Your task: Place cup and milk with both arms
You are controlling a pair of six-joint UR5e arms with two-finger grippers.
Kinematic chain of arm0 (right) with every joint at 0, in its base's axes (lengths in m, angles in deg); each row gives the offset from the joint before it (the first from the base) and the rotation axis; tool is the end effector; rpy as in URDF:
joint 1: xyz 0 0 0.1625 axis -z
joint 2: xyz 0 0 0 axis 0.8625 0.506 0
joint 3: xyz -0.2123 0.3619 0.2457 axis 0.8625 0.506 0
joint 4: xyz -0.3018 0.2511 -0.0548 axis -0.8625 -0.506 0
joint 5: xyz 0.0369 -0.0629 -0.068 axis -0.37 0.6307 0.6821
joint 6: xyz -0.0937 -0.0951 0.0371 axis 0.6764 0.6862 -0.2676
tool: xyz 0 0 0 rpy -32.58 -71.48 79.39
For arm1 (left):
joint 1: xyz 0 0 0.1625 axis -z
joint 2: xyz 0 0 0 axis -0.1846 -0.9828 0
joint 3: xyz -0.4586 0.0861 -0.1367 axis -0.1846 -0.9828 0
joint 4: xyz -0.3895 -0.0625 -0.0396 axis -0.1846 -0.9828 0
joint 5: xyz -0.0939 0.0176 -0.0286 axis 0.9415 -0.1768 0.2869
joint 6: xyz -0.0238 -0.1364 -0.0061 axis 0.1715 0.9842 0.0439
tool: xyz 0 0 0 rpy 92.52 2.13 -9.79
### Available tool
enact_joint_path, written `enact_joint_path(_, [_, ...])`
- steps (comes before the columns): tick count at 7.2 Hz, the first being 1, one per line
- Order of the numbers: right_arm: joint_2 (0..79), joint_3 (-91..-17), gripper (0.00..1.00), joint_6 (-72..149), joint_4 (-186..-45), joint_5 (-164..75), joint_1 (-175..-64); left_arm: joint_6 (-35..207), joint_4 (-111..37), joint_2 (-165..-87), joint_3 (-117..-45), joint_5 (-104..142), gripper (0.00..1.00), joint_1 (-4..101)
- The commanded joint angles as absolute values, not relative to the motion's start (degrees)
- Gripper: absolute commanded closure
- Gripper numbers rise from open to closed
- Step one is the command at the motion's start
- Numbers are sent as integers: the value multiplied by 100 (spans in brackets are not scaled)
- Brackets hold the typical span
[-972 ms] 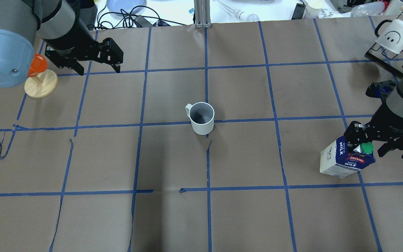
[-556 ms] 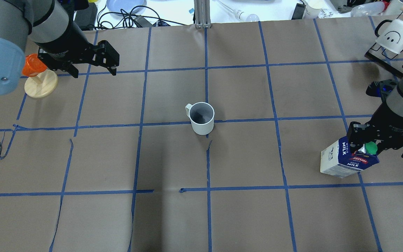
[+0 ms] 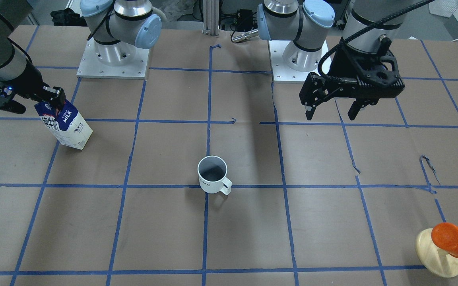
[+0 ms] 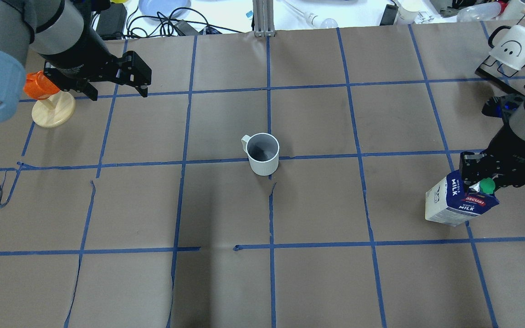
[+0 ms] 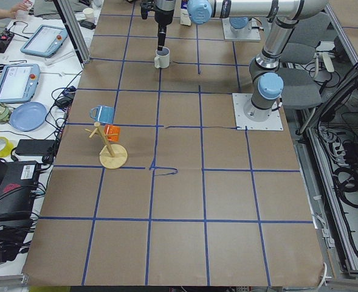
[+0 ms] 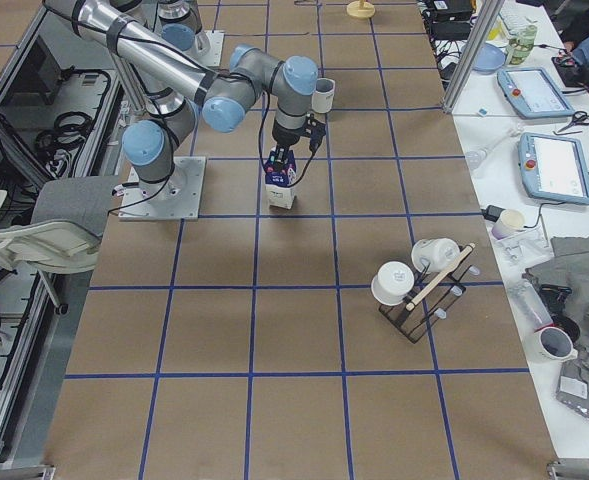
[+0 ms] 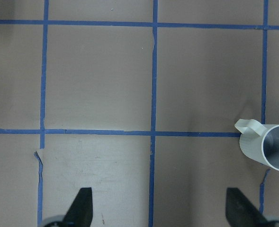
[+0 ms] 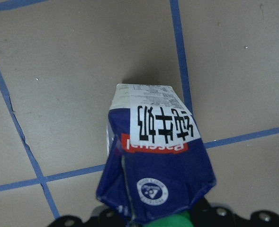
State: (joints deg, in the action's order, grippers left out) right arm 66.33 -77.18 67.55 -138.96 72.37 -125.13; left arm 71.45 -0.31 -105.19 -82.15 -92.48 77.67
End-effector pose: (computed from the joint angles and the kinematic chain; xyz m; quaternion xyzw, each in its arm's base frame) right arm -0.0417 -0.3908 0.3701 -0.1034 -0.9911 -0.0839 0.0073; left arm -0.1194 -0.4876 0.5192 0.0170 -0.9968 0.0787 0.0003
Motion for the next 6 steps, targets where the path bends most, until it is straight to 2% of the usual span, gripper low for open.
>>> enact_joint_path(1, [6624,-7424,66,6760,-13865,7205,-12561,7145,-668,-10536,-7933,-9254,0,7708])
enact_joint_path(3, [6109,-6732,66,6821,-13865,7187,-13189,7136,-892,-10536,-7852,-9245,0,7593])
enact_joint_path(6, [4930,-5265,66,6664,-13656,6961,-14220,7144,-857,-10536,-7870,-9263,0,7602])
